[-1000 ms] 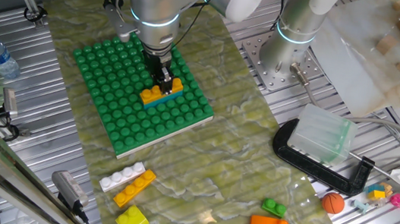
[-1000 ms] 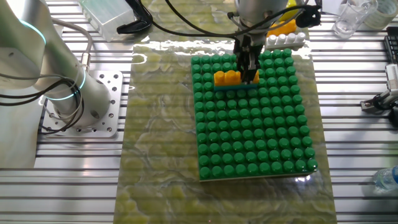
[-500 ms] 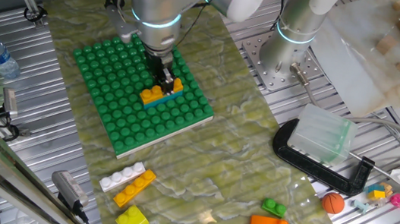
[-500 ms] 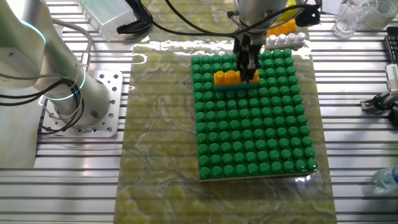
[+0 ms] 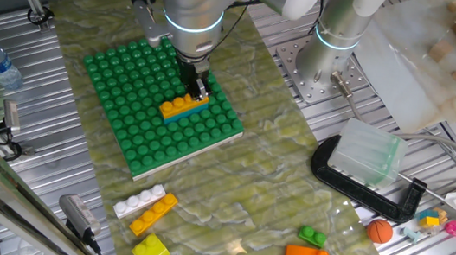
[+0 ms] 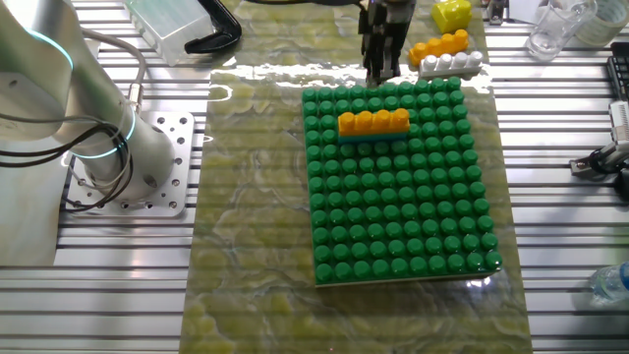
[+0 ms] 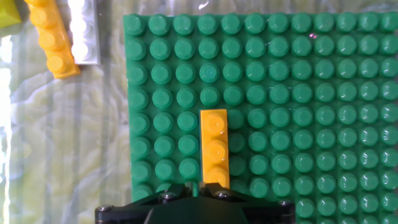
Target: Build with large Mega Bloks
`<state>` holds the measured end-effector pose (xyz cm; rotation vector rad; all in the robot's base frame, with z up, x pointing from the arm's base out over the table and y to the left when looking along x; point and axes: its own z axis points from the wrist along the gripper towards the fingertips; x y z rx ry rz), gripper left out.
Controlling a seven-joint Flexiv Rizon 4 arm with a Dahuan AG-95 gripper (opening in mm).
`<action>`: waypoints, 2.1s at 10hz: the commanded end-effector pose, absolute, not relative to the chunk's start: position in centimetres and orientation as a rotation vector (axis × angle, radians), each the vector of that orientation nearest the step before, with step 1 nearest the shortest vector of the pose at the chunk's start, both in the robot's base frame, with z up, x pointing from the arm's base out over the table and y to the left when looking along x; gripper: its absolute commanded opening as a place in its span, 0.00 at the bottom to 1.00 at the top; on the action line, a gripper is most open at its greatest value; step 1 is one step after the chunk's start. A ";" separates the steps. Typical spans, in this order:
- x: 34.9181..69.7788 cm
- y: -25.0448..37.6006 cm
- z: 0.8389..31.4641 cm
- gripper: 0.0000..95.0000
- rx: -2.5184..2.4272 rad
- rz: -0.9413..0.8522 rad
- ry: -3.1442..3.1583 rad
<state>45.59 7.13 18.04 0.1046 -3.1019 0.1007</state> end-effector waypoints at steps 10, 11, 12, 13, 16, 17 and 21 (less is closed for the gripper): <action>45.0 3.7 15.9 0.00 0.116 0.059 -3.097; 45.2 3.8 15.8 0.00 0.116 0.048 -3.097; 45.3 4.0 15.8 0.00 0.127 0.030 -3.099; 45.3 4.0 15.8 0.00 0.127 0.028 -3.099; 45.1 4.0 15.3 0.00 0.170 -0.002 -3.074; 45.0 4.2 14.5 0.00 0.166 -0.004 -3.077; 44.9 4.2 14.2 0.00 0.174 -0.002 -3.079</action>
